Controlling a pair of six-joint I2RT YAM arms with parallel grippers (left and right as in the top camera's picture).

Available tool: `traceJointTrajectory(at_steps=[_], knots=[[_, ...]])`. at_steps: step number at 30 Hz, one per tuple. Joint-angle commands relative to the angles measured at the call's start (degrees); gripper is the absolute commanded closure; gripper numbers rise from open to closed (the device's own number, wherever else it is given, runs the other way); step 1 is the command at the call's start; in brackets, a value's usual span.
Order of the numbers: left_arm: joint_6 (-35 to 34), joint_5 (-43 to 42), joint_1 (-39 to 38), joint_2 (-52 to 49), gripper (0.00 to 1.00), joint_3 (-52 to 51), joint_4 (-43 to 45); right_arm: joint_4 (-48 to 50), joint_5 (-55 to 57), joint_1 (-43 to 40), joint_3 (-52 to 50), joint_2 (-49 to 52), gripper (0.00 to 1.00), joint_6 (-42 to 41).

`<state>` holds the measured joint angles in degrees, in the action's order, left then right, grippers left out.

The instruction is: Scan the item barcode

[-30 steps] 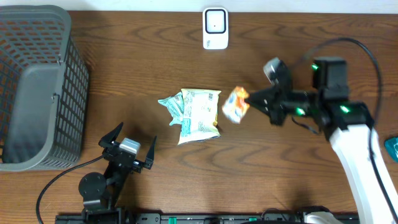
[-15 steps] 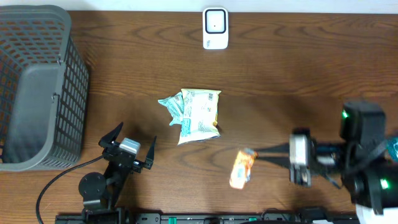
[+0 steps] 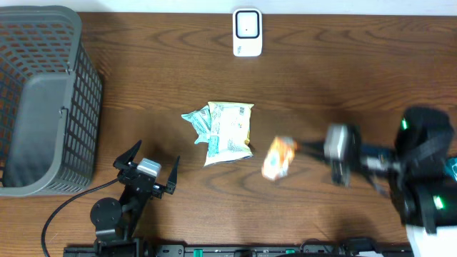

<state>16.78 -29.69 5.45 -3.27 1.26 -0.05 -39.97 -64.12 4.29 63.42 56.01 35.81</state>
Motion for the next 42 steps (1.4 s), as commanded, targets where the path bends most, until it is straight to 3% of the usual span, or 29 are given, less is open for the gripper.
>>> traceJointTrajectory(at_steps=[1, 5, 7, 11, 14, 18, 21, 26, 30, 32, 34, 36, 38, 42], knots=[[0.8, -0.7, -0.2, 0.0, 0.02, -1.0, -2.3, 8.3, 5.7, -0.1, 0.3, 8.5, 0.98, -33.1], [0.8, -0.7, -0.2, 0.0, 0.02, -1.0, -2.3, 25.9, 8.8, 0.1, 0.3, 20.5, 0.98, -66.1], [0.8, -0.7, -0.2, 0.0, 0.02, -1.0, -2.3, 31.8, 10.5, 0.1, 0.3, 26.8, 0.98, -86.4], [0.8, -0.7, -0.2, 0.0, 0.02, -1.0, -2.3, 41.6, 12.6, 0.3, 0.3, 37.0, 0.98, -118.5], [0.8, -0.7, -0.2, 0.0, 0.02, -1.0, -2.3, 49.5, 15.4, 1.5, 0.3, 43.4, 0.99, -132.8], [0.8, -0.7, -0.2, 0.0, 0.02, -1.0, -2.3, 69.3, 20.4, 4.5, 0.3, 52.3, 0.99, -153.3], [0.8, -0.7, -0.2, 0.0, 0.02, -1.0, -2.3, 79.3, 30.3, 6.5, 1.5, 56.8, 0.99, -153.4], [0.8, -0.7, -0.2, 0.0, 0.02, -1.0, -2.3, 79.3, 45.0, 9.1, 5.0, 60.4, 0.98, -153.1], [0.8, -0.8, -0.2, 0.0, 0.02, -1.0, -2.3, 79.5, 43.6, 9.7, 7.0, 61.3, 0.99, -147.8], [0.8, -0.7, -0.2, 0.0, 0.02, -1.0, -2.3, 79.6, 39.2, 10.1, 7.9, 61.2, 0.94, -137.9], [0.8, -0.7, -0.2, 0.0, 0.02, -1.0, -2.3, 79.6, 34.3, 11.0, 9.0, 61.2, 0.81, -117.2], [0.8, -0.7, -0.2, 0.0, 0.02, -1.0, -2.3, 78.2, 31.3, 12.8, 9.2, 61.2, 0.56, -98.0], [0.8, -0.7, -0.2, 0.0, 0.02, -1.0, -2.3, 72.6, 30.8, 15.2, 9.2, 61.2, 0.4, -86.1], [0.8, -0.7, -0.2, 0.0, 0.02, -1.0, -2.3, 60.1, 39.6, 20.7, 9.2, 61.2, 0.36, -73.4]])
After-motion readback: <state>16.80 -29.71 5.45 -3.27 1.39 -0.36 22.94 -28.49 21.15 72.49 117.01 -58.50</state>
